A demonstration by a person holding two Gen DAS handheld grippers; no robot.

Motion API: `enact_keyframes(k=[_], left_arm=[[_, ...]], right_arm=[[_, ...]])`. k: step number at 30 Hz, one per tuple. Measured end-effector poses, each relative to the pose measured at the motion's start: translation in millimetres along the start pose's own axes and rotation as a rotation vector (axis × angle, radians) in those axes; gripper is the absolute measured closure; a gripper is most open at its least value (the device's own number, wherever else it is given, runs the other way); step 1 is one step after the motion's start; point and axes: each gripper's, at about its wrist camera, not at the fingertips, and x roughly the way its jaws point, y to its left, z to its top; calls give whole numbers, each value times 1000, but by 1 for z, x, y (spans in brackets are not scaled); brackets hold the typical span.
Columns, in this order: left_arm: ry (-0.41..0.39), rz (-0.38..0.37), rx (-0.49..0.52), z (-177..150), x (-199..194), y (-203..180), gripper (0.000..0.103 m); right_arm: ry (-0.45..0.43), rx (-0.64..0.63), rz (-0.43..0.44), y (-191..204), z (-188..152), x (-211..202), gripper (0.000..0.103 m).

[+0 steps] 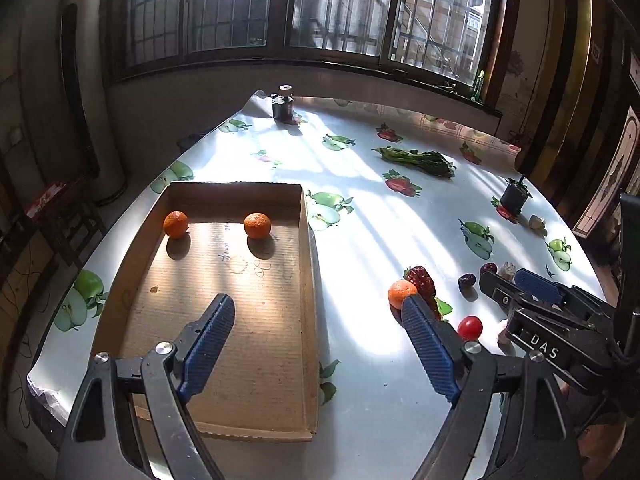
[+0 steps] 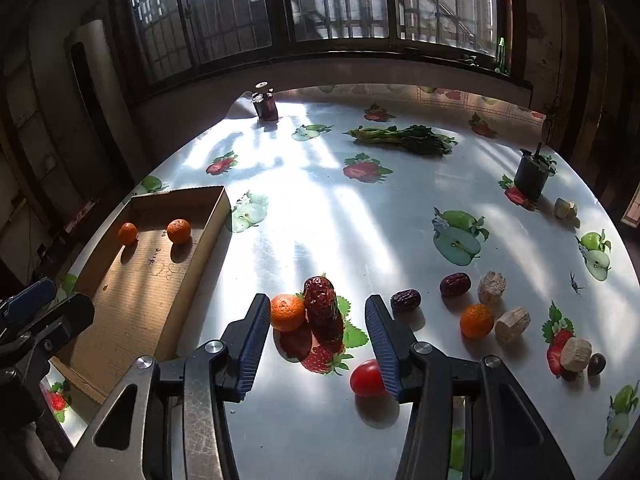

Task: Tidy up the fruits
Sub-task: 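Move both grippers back toward the fruits on the table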

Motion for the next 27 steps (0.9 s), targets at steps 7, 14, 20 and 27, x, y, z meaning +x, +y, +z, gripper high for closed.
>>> enact_keyframes(k=[7, 14, 20, 27], left_arm=[[67, -35, 31, -11, 19, -35, 18], [103, -80, 68, -15, 37, -59, 18], [174, -169, 119, -25, 69, -92, 24], [220, -240, 215, -37, 95, -129, 44]], right_arm=[[-33, 1, -81, -60, -11, -27, 39], [-2, 174, -118, -170, -21, -47, 39], [29, 328, -151, -249, -44, -53, 39], [74, 359, -87, -261, -53, -36, 39]])
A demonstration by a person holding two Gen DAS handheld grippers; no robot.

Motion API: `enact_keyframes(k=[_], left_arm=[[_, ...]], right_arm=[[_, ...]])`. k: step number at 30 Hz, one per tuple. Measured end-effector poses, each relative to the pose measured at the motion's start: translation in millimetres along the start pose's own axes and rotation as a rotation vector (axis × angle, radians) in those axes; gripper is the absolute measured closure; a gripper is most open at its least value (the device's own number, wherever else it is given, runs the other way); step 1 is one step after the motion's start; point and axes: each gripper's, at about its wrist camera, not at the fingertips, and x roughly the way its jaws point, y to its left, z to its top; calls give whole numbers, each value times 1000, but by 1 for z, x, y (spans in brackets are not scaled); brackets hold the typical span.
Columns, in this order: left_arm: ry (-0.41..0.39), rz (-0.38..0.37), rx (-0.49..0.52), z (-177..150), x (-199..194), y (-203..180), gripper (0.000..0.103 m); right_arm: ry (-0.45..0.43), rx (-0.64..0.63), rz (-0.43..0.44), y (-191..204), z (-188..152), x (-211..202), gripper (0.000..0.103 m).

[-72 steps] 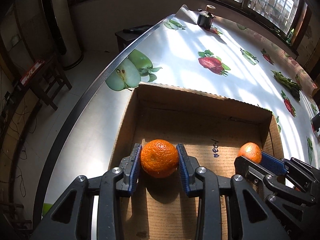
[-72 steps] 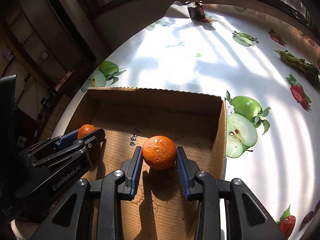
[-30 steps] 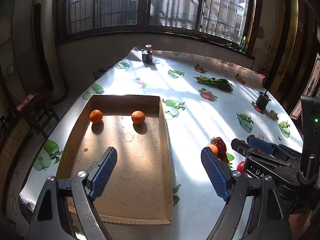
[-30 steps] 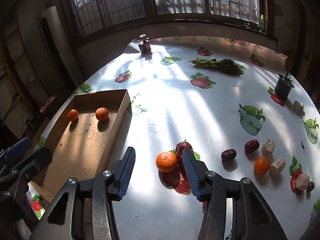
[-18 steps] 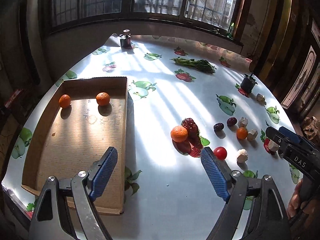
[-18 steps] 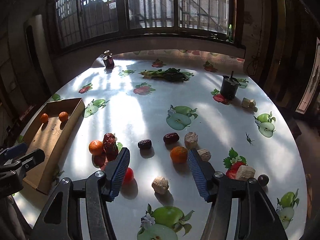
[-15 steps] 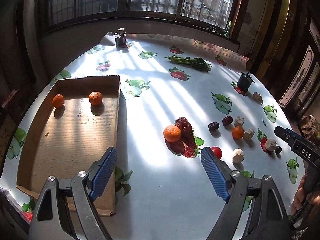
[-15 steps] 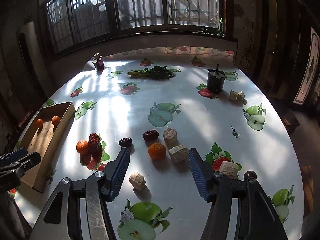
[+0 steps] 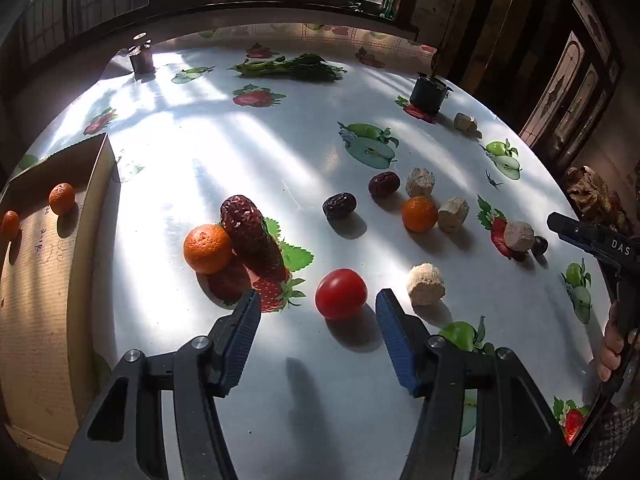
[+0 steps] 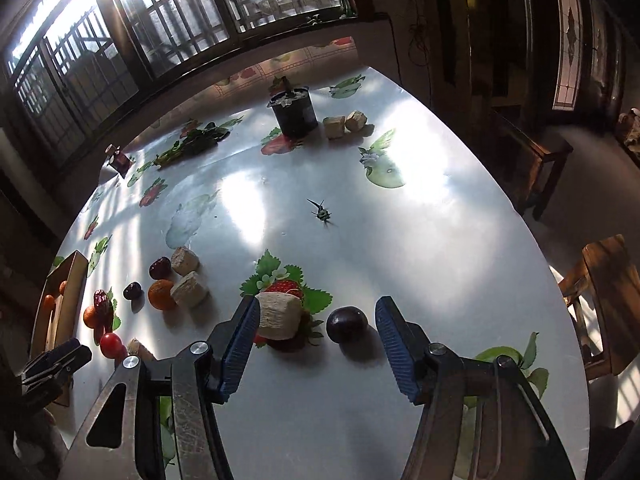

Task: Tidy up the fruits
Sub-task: 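Move both grippers back toward the fruits on the table, then grasp the red tomato with the left gripper while the right grasps a beige block, then carry the tomato and the beige block over the box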

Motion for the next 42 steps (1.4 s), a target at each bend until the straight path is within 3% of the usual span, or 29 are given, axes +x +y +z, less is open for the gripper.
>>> enact_keyframes(k=[5, 9, 11, 14, 16, 23, 29, 36, 42], left_arm=[[12, -13, 29, 3, 15, -9, 44], [41, -21, 30, 6, 27, -10, 53], [53, -23, 30, 6, 32, -11, 58], [42, -16, 41, 5, 32, -13, 62], [36, 3, 49, 4, 32, -14, 73], [26, -13, 23, 0, 24, -7, 73], [-17, -37, -11, -6, -8, 6, 73], [-98, -13, -98, -12, -72, 60, 73], [-142, 162, -184, -8, -117, 151, 73]], right_arm=[[35, -74, 13, 22, 2, 21, 39], [76, -109, -4, 30, 1, 43, 40], [91, -109, -12, 31, 0, 50, 43], [99, -110, -22, 31, -2, 54, 56], [96, -118, -34, 32, -2, 54, 59], [93, -110, -54, 34, -6, 50, 64], [72, -109, -25, 45, -11, 29, 64], [46, -165, 82, 102, -12, -3, 64], [41, -291, 242, 205, -15, -20, 64]])
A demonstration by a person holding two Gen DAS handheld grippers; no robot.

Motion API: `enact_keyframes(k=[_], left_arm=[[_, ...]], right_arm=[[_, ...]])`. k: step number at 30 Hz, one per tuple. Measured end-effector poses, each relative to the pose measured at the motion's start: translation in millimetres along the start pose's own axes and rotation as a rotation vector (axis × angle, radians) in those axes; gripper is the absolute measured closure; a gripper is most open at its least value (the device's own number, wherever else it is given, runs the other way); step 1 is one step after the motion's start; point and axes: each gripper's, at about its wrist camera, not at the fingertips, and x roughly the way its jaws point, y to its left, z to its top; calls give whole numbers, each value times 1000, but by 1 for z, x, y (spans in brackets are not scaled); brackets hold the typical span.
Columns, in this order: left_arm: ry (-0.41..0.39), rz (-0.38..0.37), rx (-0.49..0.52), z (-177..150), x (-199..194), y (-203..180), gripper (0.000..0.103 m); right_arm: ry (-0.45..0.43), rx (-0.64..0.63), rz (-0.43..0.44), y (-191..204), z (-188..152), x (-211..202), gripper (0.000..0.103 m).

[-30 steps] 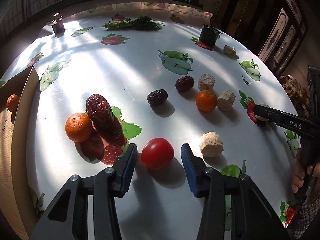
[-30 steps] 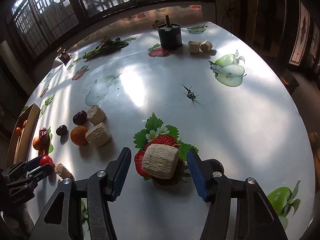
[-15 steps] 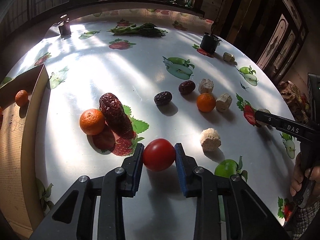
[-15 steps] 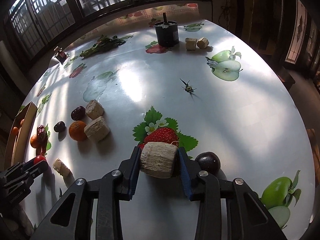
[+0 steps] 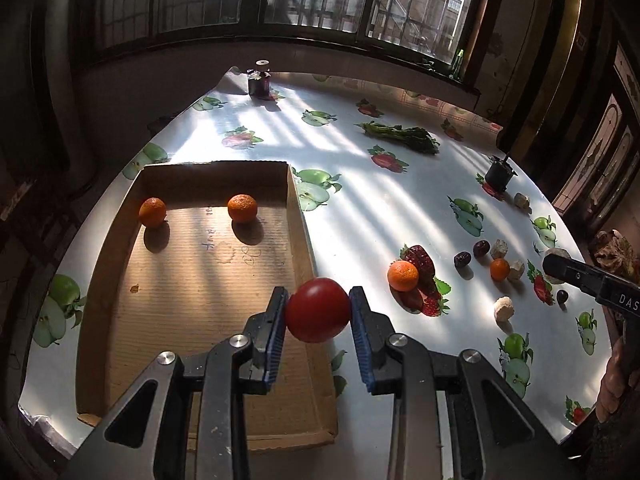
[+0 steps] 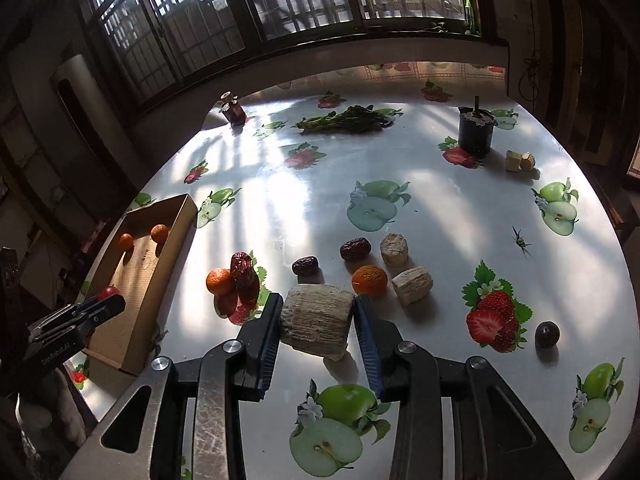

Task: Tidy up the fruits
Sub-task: 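Carry the tomato and the beige block over the box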

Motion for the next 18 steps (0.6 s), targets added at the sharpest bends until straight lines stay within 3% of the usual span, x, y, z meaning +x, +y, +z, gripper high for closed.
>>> enact_keyframes(k=[5, 9, 13, 18], left_arm=[[15, 119, -80, 24, 14, 76, 73], [73, 145, -165, 35, 43, 121, 73], [162, 131, -225, 40, 79, 144, 73], [232, 136, -259, 37, 105, 155, 73]], right_arm=[[53, -93, 149, 91, 20, 40, 64], [110, -146, 216, 154, 27, 93, 63], [180, -171, 203, 194, 30, 153, 63], [253, -151, 182, 211, 34, 205, 63]])
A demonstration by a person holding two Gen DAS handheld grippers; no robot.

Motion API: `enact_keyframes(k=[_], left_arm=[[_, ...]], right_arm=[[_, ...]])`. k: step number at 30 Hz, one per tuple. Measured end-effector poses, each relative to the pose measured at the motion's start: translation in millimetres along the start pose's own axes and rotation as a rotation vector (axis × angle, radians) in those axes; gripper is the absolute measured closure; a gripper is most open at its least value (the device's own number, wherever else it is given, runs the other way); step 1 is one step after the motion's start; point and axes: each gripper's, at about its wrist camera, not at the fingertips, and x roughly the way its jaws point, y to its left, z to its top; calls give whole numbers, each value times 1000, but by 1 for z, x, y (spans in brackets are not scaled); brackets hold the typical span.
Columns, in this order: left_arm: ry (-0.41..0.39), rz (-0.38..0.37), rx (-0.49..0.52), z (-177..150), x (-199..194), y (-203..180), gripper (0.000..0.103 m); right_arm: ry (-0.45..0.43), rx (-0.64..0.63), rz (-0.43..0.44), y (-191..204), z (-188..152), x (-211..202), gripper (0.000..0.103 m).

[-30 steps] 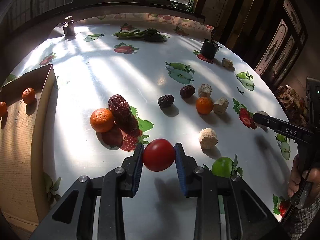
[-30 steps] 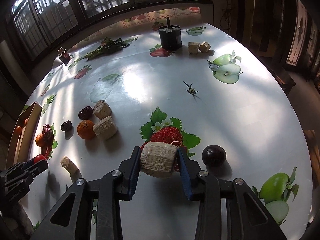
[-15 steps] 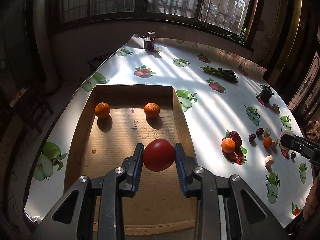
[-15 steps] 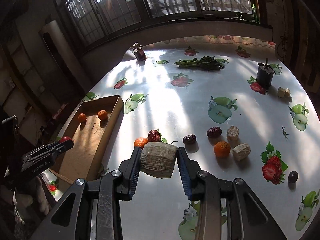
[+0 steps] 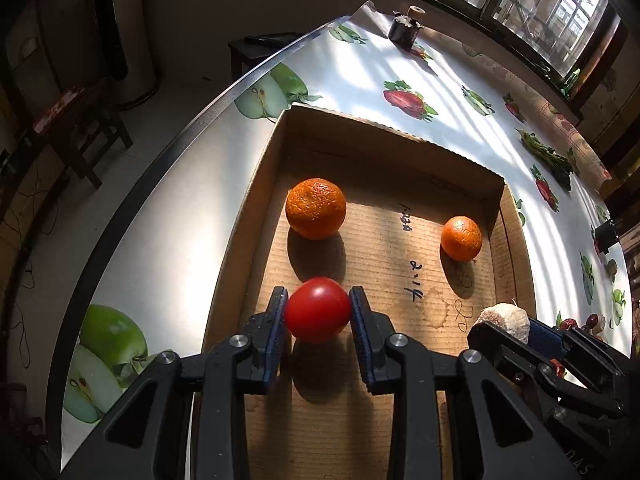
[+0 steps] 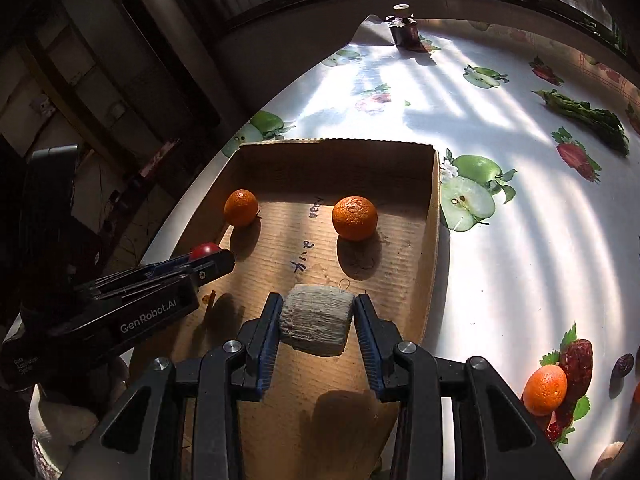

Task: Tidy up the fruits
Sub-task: 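Carry the tomato and the beige block over the box, then open both grippers to release the tomato and block into the box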

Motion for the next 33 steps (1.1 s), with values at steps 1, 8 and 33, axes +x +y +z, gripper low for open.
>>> enact_keyframes(k=[1, 8, 33], left_arm=[[7, -4, -3, 0, 4, 1, 73], [-21, -38, -21, 1, 0, 9, 67], [-270, -237, 132, -111, -144, -116, 39]], right_arm=[[11, 1, -3, 1, 2, 6, 63], [37, -27, -87, 4, 8, 31, 63], [-262, 168, -105, -117, -92, -165, 46]])
